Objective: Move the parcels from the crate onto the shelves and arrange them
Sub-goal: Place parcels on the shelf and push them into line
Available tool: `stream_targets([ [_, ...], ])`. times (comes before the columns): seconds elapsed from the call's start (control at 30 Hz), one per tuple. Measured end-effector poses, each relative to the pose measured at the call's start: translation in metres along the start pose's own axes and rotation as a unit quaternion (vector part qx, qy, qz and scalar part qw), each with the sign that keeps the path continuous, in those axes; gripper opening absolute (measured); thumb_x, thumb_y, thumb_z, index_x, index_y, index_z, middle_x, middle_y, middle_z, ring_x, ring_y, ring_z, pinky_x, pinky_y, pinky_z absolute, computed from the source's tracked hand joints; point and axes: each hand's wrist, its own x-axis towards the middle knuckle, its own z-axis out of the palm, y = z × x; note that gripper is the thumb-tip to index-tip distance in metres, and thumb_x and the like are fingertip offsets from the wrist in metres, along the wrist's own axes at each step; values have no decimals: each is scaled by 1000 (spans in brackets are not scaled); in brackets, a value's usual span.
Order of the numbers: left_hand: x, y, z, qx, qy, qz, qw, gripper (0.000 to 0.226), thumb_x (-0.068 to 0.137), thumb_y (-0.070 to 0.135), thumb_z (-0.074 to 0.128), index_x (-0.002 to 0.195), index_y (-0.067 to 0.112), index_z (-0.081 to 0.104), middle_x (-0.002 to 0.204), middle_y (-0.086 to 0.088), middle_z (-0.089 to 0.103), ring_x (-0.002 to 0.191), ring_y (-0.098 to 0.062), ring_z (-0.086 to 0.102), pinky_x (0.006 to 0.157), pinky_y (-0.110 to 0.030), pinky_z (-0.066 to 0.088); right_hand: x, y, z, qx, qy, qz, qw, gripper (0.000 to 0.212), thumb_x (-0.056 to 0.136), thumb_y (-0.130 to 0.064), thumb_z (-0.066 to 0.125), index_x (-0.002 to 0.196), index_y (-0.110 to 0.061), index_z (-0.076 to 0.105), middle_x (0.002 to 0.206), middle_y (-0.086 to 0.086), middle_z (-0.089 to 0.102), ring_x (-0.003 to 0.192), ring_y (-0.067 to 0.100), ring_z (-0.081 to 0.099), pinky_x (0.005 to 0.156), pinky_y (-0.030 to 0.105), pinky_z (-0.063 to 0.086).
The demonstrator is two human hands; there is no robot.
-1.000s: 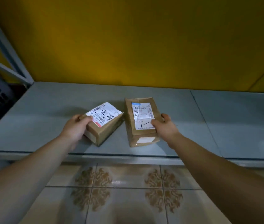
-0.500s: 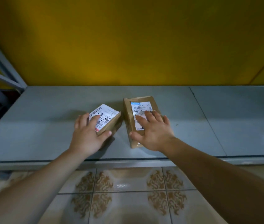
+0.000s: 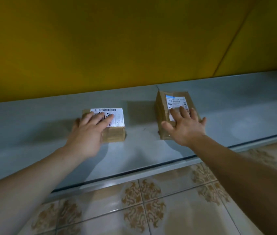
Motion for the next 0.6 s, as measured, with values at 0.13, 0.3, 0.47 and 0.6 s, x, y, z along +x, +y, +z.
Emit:
stream_targets([
  [0.13,26,38,3,3,-20,5,1000,64,97,30,45,151,42,14,162,10,5,149,-16,0,117,-51,13,5,5,8,-1,38,-8,999,83,84,-82,27,154,-39,15,167,-2,8,152,32,2,117,63,11],
  [0.3,44,57,-1,-74,-3,1,997,91,63,82,33,141,36,40,159,13,20,147,-9,9,116,-52,7,29,19,9,14,72,-8,997,76,86,-75,33,152,-40,22,165,-1,14,150,33,8,114,61,15],
  [0.47,71,83,0,-102,35,-12,994,96,55,84,38,133,29,45,152,11,34,145,-8,17,117,-49,2,59,32,6,11,91,3,996,75,86,-76,33,150,-40,26,164,0,19,149,34,13,111,61,18],
  [0.6,92,95,3,3,3,21,1000,83,76,77,36,148,37,24,161,15,10,147,-7,6,112,-42,12,78,38,7,17,110,2,994,76,85,-78,33,150,-39,28,163,1,22,149,35,15,111,61,18],
])
